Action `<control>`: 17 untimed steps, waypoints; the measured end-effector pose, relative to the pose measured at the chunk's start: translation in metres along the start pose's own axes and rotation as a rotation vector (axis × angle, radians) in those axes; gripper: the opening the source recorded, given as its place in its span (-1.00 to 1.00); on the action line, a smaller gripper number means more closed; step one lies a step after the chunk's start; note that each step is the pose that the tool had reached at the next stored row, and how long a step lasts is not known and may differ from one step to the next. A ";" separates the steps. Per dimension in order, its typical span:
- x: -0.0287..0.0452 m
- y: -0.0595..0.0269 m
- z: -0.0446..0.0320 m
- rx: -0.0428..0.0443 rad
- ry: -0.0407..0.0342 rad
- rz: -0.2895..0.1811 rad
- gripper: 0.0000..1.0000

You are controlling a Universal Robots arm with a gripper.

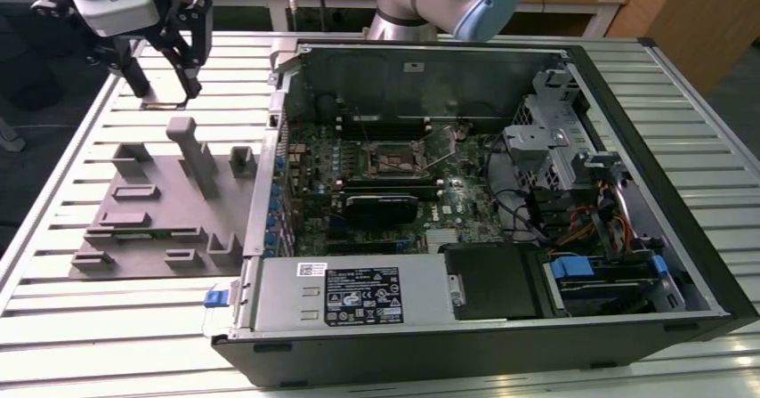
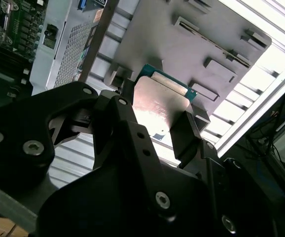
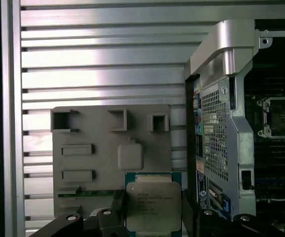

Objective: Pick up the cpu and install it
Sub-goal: 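Pick up the cpu and move it towards the insertion slot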

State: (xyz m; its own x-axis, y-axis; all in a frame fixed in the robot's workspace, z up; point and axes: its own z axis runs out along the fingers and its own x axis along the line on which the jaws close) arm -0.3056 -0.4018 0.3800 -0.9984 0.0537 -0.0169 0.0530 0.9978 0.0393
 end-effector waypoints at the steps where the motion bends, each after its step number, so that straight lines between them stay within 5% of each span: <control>1: -0.0017 0.0001 0.0000 0.0000 0.0001 0.000 0.08; 17: -0.0331 0.0018 0.0006 0.0001 0.0001 0.000 0.08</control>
State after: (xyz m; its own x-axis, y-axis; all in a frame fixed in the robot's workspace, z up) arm -0.2724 -0.4018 0.3800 -0.9984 0.0537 -0.0168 0.0530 0.9978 0.0393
